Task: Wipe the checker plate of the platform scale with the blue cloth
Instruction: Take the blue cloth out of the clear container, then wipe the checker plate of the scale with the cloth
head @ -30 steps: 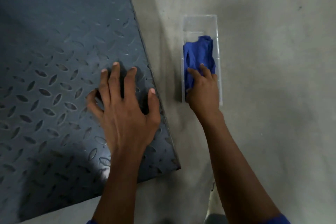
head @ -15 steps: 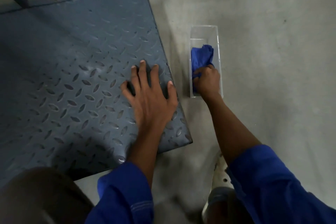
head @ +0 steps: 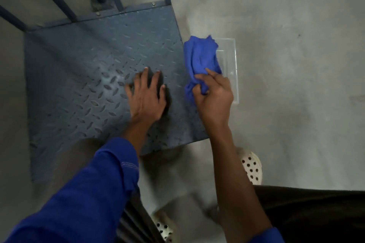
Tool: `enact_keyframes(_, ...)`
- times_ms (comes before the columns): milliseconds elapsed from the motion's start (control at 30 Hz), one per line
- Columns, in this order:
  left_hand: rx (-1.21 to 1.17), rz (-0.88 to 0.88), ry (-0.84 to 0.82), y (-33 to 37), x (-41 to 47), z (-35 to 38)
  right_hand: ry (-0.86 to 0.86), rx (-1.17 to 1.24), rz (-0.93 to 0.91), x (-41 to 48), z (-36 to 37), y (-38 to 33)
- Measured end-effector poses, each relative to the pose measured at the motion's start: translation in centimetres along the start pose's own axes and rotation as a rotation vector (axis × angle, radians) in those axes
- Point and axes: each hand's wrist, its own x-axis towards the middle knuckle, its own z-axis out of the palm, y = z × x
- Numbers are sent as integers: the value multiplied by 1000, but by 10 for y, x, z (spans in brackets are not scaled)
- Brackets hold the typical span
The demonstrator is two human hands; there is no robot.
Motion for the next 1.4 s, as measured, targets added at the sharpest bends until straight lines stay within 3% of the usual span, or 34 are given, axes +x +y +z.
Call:
enact_keyframes(67,1,-50,-17,-18,-7,-4,-66,-9,-28,-11,13,-9)
enact_keyframes(200,-32,-34,2,-30,-20,1,-413,-202,-103,-35,37,-7)
enact_keyframes(267,-39,-53,35,-27,-27,8,-481,-273,-112,-34,31,-9)
enact_keyframes(433,-60,-89,77,-21,-36,16,-241,-235,-120,-13,30,-28)
enact_keyframes(633,-79,-84,81,-25,-36,15,-471,-442,-207,-20,81,2)
enact_keyframes(1033,-88,-54,110,-50,-4,7,-468,-540,-137,-44,61,5)
enact_keyframes(1267,-65,-73,110,-53,19,10,-444,-537,-181,28,122,1)
enact_keyframes(1400,-78,-84,98,-53,20,5,-490,-514,-282,-11,102,-9)
